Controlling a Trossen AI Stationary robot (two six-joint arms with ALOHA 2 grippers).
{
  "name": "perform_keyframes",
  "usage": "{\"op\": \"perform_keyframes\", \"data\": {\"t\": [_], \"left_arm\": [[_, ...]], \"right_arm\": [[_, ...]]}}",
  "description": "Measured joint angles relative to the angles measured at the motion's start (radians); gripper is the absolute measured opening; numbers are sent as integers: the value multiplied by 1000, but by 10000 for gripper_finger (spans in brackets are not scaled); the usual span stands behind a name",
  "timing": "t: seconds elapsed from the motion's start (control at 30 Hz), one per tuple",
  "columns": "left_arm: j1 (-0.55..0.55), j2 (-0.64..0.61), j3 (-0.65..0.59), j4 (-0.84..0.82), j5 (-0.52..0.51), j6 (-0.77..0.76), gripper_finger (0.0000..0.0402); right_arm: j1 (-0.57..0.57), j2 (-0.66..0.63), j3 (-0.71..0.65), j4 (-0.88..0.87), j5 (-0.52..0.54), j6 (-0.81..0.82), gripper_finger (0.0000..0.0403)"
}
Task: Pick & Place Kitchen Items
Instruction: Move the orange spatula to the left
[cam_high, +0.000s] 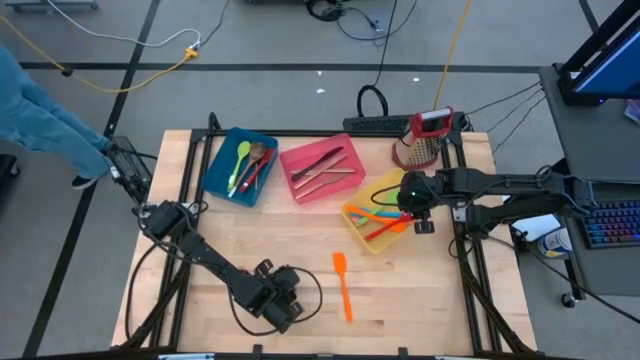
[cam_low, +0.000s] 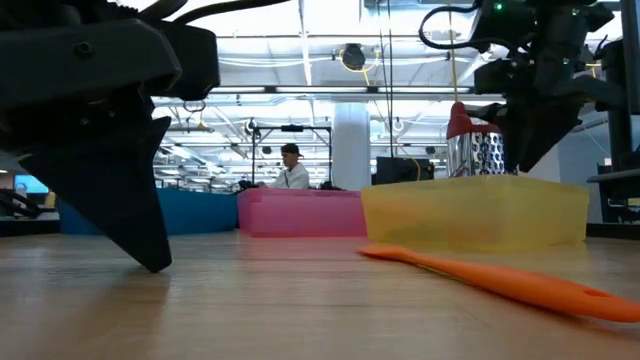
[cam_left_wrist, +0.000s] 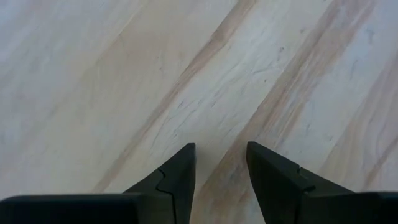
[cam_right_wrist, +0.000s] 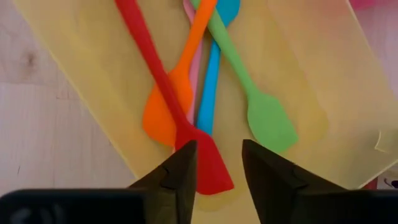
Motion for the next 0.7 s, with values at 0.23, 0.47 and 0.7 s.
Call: {"op": "perform_keyframes", "data": {"t": [0.23,0.47,0.7], "left_arm": [[51,0,0,76,-10,275,149],[128,0,0,153,-12,666,149],[204,0,0,262,-10,1013,149]], "right_arm": [[20,0,0,259,-37,78,131],[84,0,0,491,-37,167,128],[237,0,0,558,-34,344,128]]}}
